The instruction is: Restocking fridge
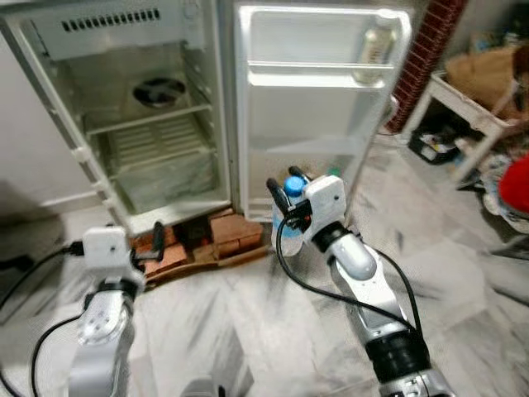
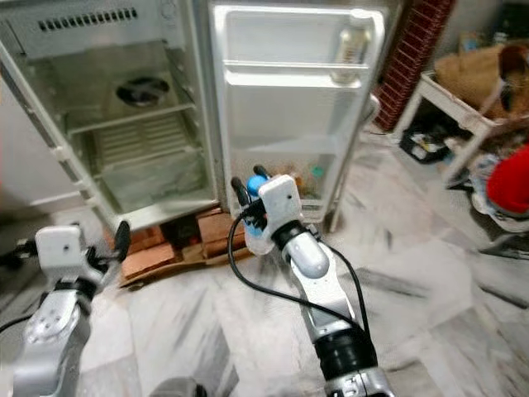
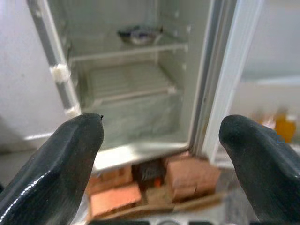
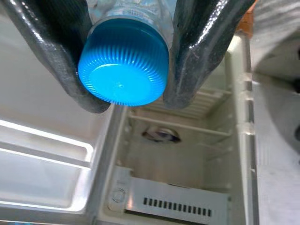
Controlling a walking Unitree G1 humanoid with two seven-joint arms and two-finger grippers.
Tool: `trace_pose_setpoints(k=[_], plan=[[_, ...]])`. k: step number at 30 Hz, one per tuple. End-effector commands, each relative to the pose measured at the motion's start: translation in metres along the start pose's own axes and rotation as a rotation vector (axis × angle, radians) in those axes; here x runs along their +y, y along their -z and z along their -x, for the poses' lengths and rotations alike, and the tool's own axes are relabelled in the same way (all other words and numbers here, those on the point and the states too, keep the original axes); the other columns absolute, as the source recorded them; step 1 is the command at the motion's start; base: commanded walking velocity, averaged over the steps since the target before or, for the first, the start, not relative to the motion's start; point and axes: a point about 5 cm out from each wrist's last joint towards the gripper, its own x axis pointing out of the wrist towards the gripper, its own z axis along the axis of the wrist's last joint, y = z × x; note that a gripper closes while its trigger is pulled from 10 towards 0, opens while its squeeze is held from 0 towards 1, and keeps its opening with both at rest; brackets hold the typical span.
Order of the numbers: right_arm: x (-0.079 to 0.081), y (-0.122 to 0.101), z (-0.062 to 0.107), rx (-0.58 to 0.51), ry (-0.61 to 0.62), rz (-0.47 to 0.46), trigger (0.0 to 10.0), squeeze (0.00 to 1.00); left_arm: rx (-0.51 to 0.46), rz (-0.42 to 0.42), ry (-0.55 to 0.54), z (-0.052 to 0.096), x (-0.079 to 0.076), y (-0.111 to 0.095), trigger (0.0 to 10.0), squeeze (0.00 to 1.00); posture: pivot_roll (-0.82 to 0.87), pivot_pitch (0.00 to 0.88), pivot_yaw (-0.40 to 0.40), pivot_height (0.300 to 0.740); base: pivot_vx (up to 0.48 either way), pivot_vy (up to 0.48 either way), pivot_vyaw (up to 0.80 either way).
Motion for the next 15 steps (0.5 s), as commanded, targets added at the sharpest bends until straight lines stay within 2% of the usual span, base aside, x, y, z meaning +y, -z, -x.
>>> trace_pose_setpoints(k=[1,9,15], plan=[[-0.0051,-0.0023,0.0048,-0.012,0.004,0.017,10.0,0.00,0.005,0.006,0.010,0.0023,-0.0041,0.0016,10.0,0.00,0.02,0.060,-0.043,0.740,0.390,0.000,0.75],[-0.0012,-0.0011,0.0048,-0.014,-0.025,0.019,10.0,0.00,0.011,0.004,0.011,0.0029,-0.0042,0.0029,10.0,0.00,0.02,0.060,-0.044,0.740,0.382,0.000,0.76],[-0.0020,-0.0006,0.0042,-0.011,-0.021,0.021,10.0,0.00,0.012,0.001,0.012,0.0020,-0.0036,0.0032,10.0,0.00,0.02,0.056,-0.046,0.740,0.356,0.000,0.00]])
